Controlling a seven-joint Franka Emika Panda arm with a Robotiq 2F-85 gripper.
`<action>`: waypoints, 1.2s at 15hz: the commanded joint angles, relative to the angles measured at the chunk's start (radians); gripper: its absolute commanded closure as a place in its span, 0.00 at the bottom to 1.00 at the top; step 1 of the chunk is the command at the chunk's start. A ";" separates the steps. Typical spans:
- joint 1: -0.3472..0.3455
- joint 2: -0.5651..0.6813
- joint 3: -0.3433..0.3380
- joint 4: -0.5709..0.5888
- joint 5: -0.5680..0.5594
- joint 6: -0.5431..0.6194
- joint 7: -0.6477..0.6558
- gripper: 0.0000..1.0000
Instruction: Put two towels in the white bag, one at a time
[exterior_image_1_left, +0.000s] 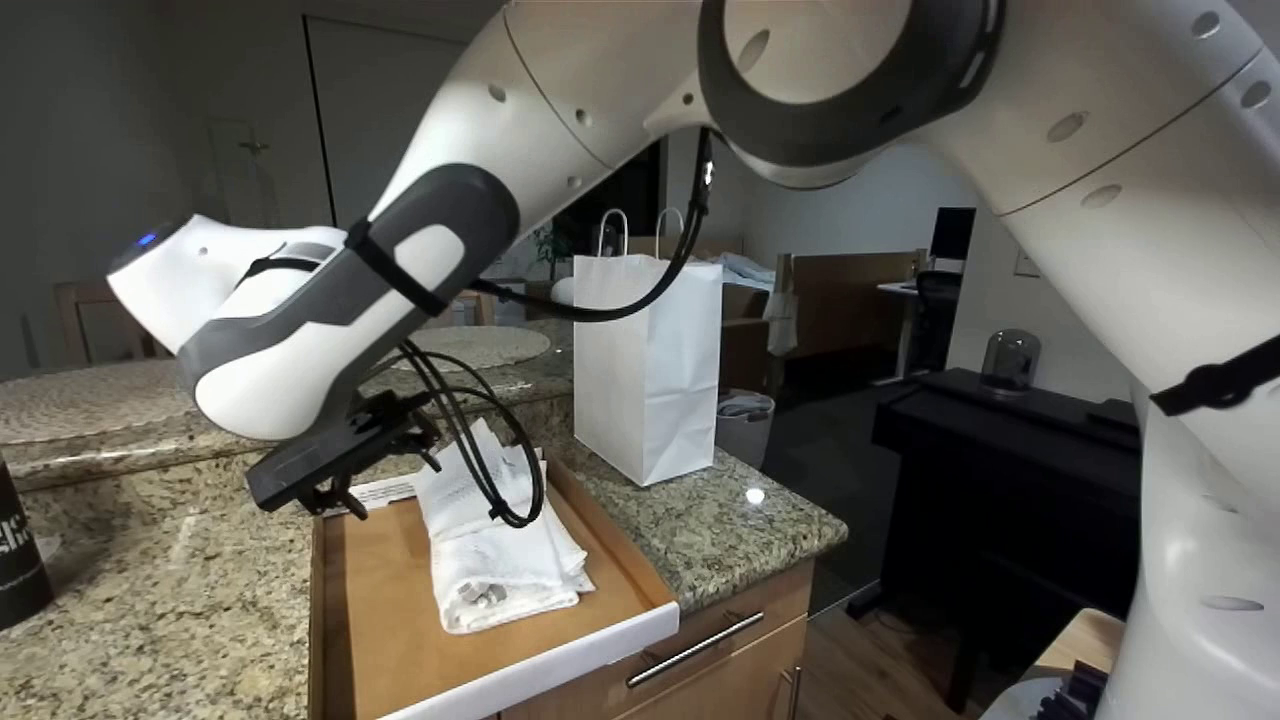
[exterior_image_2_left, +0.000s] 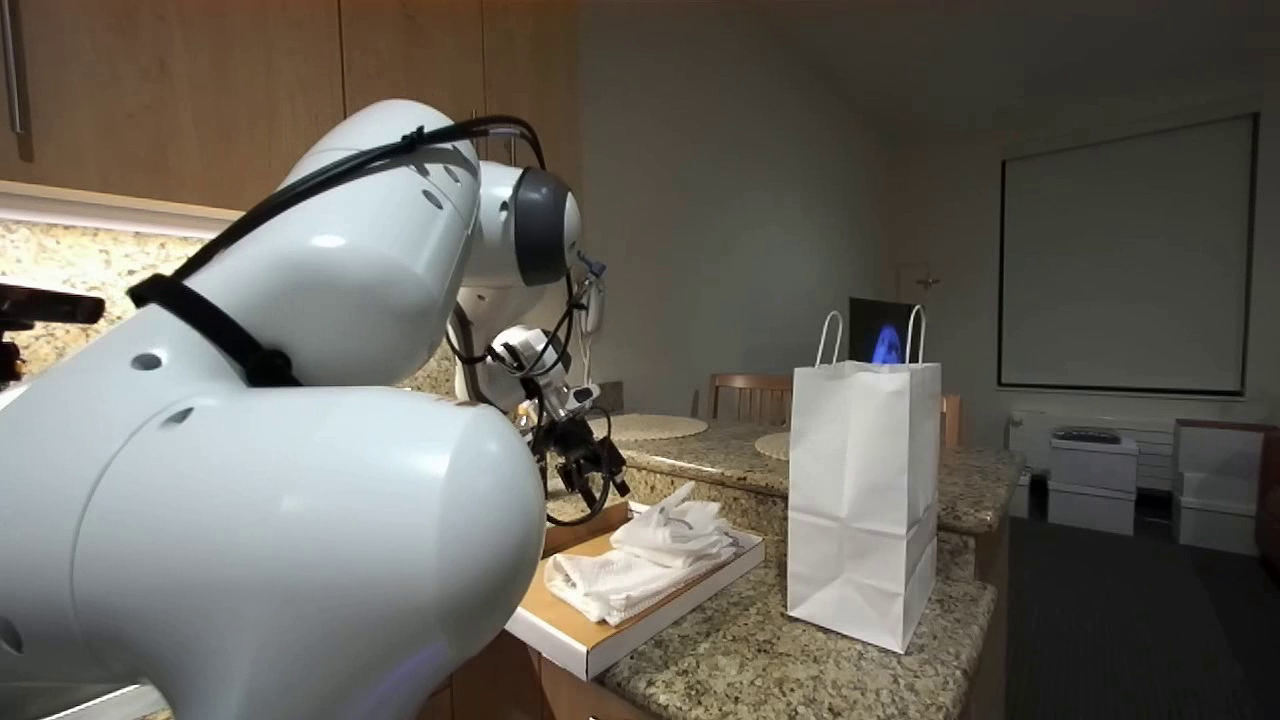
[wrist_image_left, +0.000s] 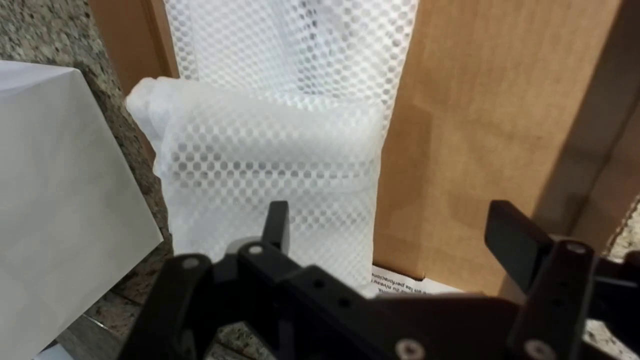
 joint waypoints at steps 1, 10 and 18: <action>0.030 0.132 -0.035 0.165 0.006 -0.111 -0.029 0.00; 0.073 0.364 -0.139 0.516 0.038 -0.540 -0.028 0.00; 0.025 0.473 -0.124 0.696 0.093 -0.686 -0.078 0.00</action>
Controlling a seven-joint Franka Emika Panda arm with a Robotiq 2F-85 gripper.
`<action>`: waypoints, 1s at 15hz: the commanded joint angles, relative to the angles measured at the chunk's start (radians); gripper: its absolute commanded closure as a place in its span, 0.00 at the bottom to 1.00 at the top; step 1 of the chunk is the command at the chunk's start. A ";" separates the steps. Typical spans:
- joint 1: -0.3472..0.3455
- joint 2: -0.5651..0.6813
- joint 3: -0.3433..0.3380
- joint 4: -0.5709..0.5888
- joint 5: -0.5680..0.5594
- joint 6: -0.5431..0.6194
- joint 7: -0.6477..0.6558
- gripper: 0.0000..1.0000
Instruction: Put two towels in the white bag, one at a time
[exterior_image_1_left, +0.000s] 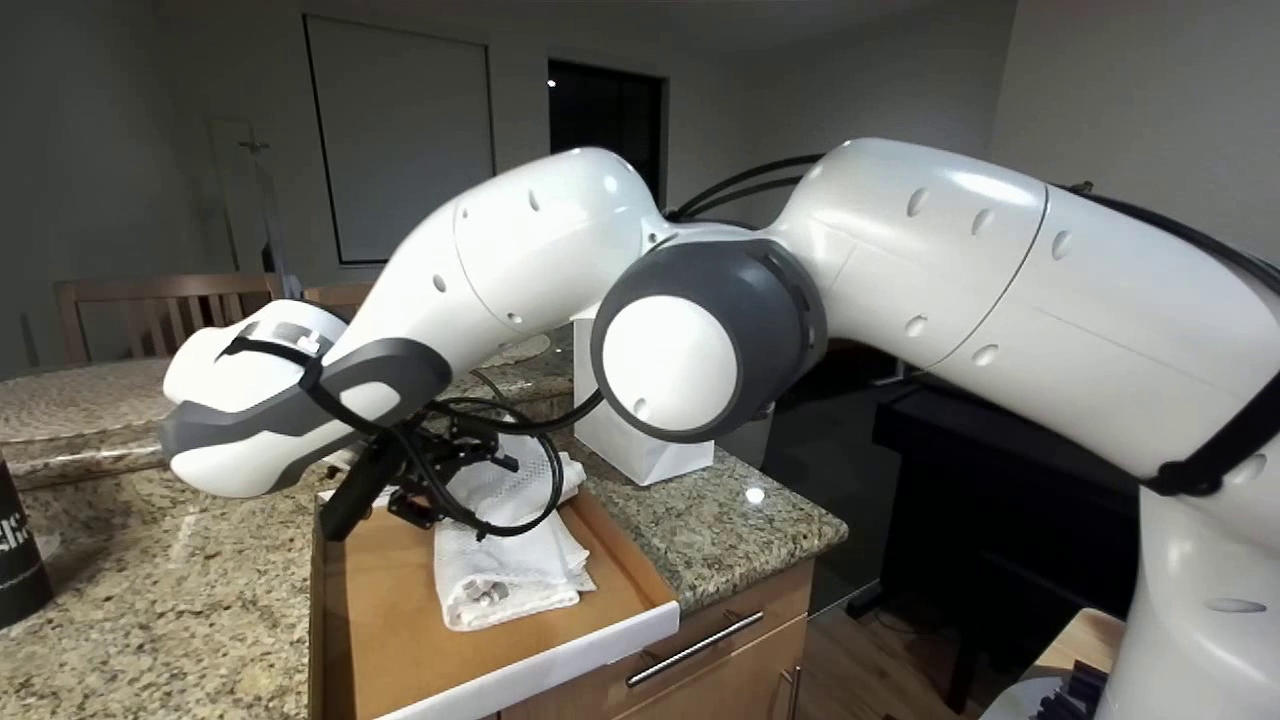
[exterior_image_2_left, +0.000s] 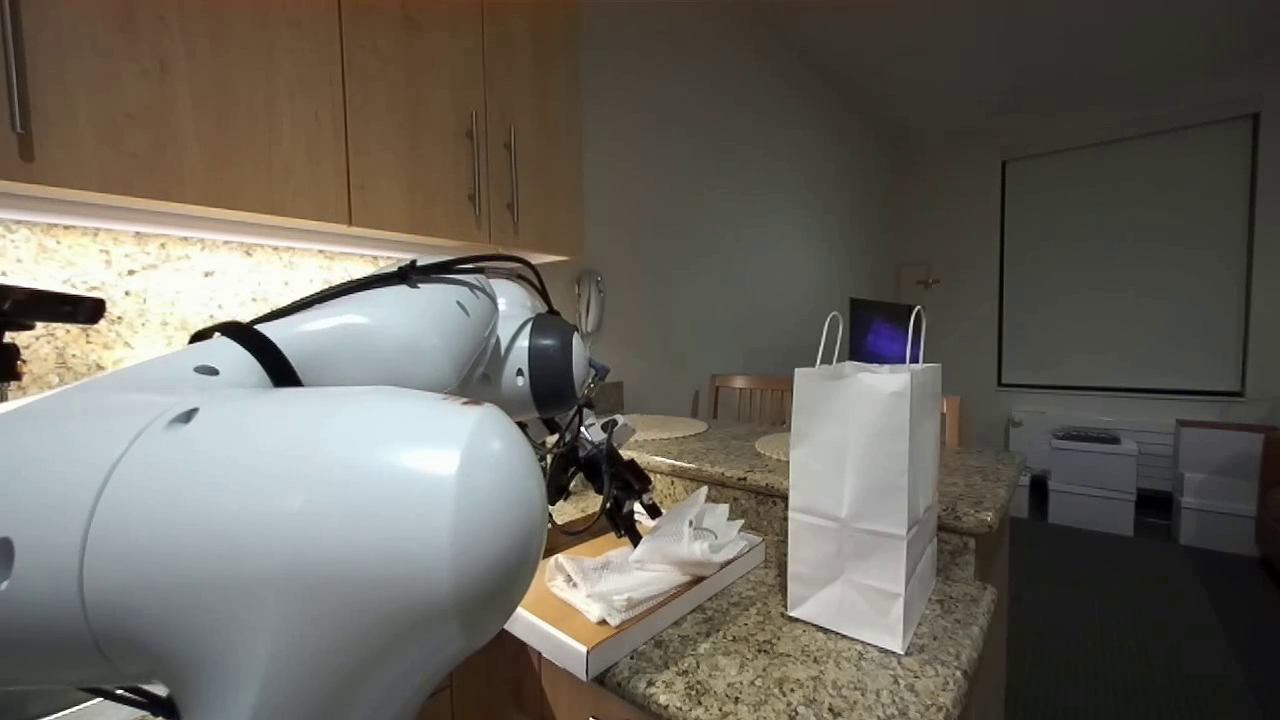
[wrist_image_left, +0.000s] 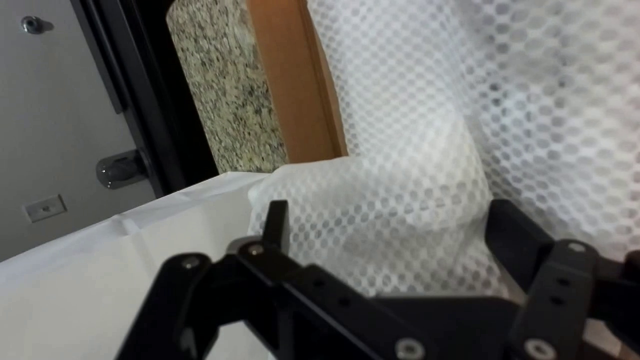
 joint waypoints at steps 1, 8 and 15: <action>-0.027 0.037 0.019 0.083 0.021 0.011 -0.071 0.00; -0.078 0.083 0.043 0.158 0.056 -0.006 -0.100 0.00; -0.097 0.116 0.022 0.179 0.038 -0.030 -0.086 0.27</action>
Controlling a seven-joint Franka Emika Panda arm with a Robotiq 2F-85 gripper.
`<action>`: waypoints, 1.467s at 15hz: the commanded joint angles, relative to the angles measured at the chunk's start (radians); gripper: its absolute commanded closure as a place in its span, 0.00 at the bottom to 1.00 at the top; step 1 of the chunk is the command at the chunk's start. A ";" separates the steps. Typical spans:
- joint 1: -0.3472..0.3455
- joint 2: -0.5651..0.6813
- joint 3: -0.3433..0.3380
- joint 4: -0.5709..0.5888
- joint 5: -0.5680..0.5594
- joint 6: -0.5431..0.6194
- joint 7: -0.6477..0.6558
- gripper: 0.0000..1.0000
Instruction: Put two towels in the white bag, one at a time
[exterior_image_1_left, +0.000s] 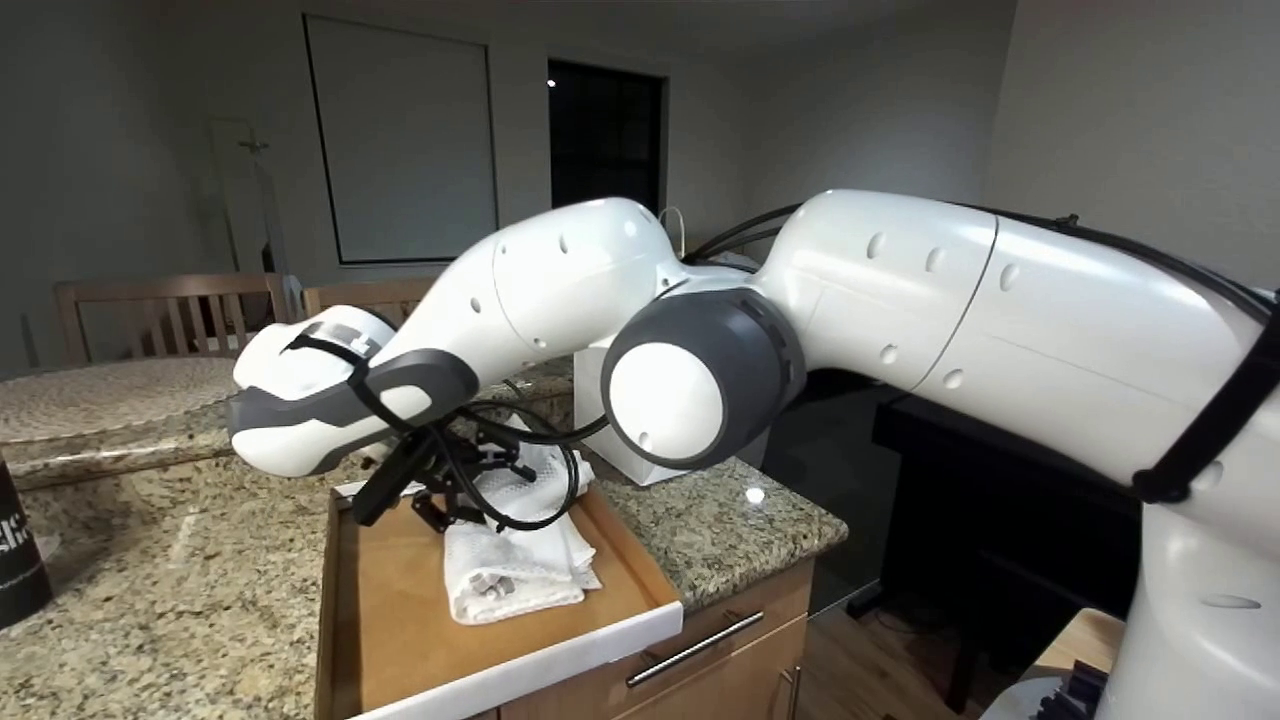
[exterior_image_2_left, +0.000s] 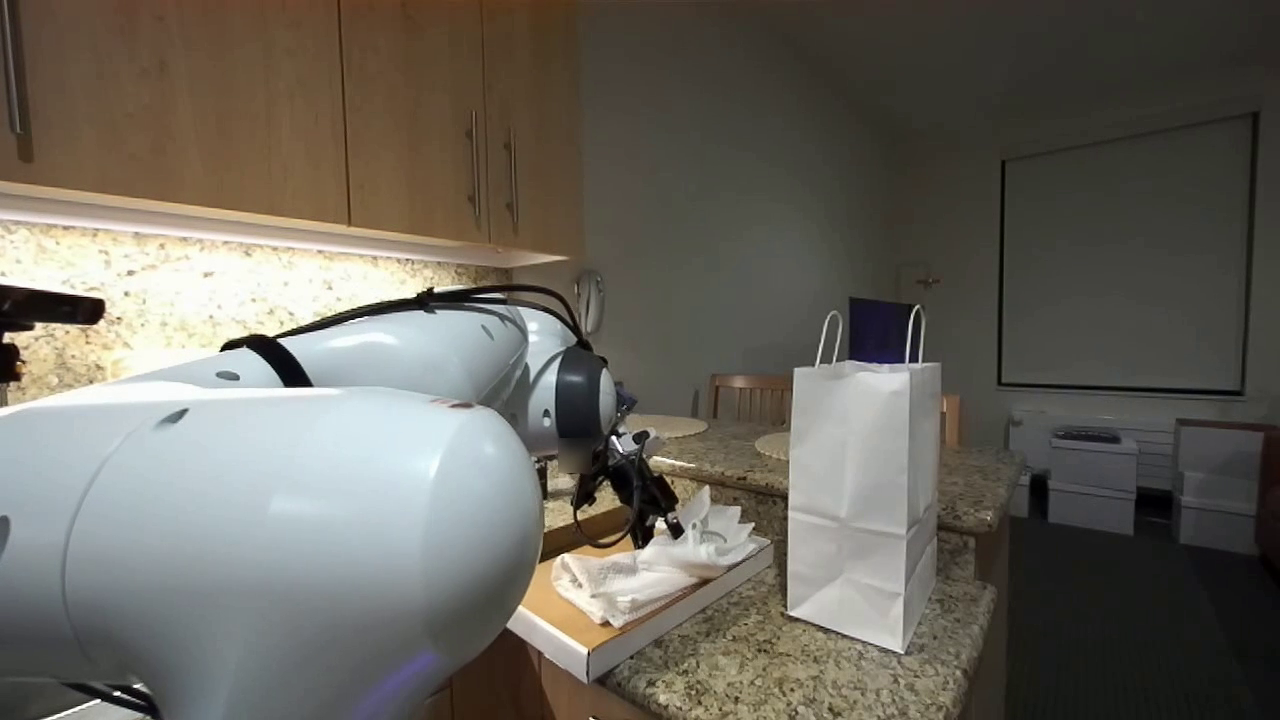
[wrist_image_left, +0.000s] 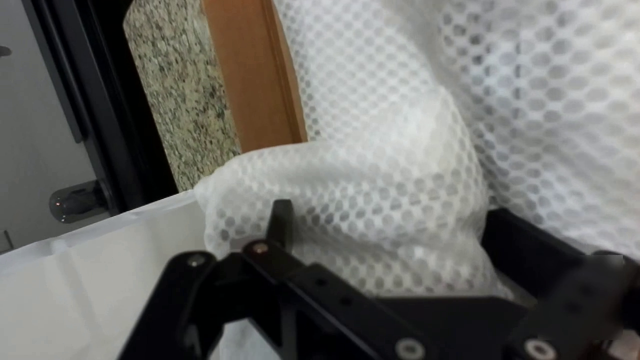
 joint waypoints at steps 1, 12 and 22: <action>0.002 0.011 -0.016 0.031 -0.012 -0.036 -0.026 0.33; -0.039 -0.005 0.000 0.056 0.022 -0.113 -0.082 0.91; -0.037 -0.160 0.074 0.118 0.035 -0.134 -0.218 0.88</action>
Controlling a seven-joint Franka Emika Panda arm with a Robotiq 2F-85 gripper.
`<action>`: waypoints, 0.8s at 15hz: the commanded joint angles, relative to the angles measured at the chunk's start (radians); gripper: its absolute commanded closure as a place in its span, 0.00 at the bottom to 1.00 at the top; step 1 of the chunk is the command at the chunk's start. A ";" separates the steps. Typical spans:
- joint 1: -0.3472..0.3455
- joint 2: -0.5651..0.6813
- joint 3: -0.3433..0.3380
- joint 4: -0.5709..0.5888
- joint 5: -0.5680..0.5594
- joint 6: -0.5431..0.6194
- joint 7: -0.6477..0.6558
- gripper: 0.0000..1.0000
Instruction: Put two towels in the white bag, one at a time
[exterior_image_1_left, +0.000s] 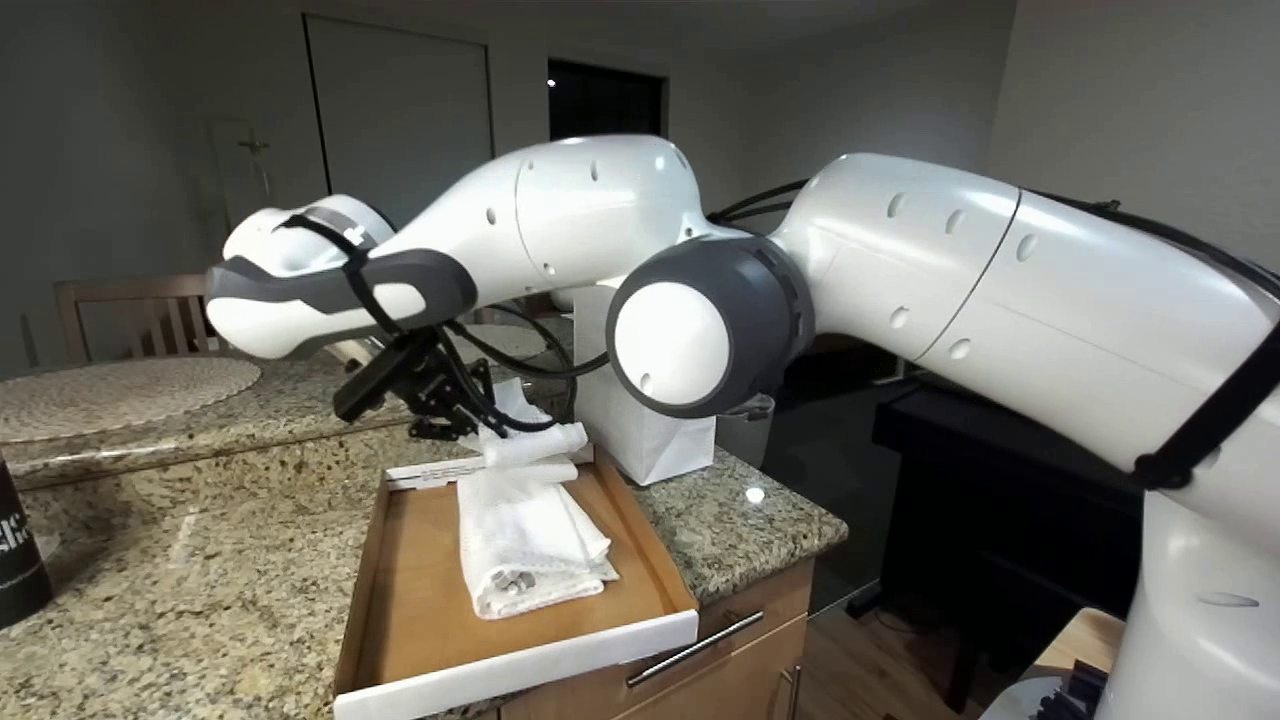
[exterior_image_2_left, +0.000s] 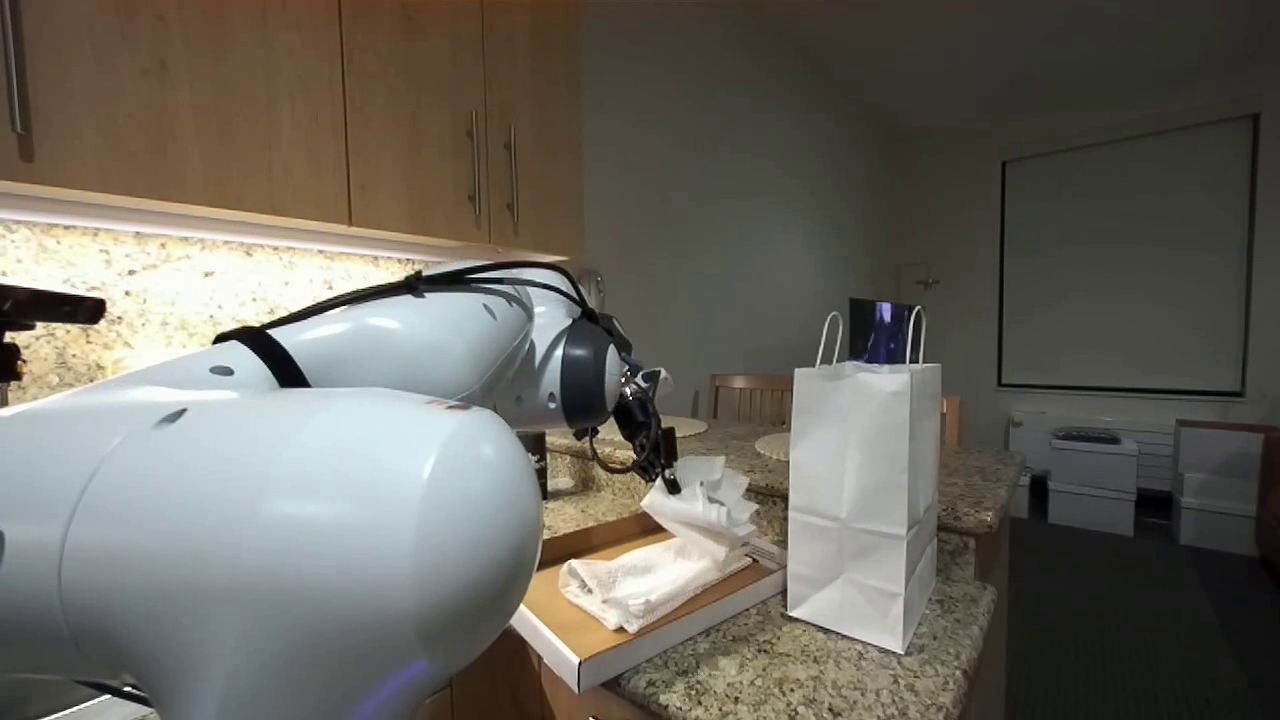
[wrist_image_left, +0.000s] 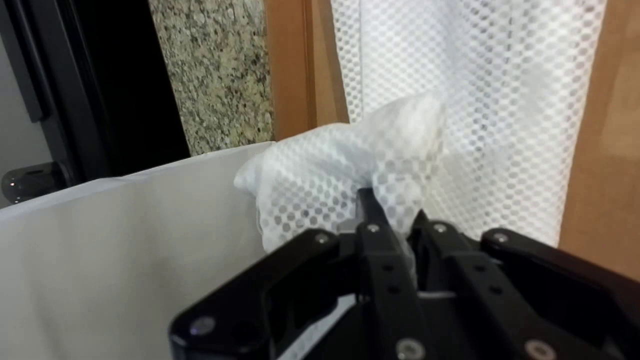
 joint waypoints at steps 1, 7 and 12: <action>-0.006 -0.089 0.039 0.007 0.032 -0.054 -0.056 0.88; 0.047 -0.128 -0.086 0.175 0.174 -0.190 -0.104 0.88; 0.042 -0.238 -0.091 0.175 0.217 -0.225 -0.184 0.89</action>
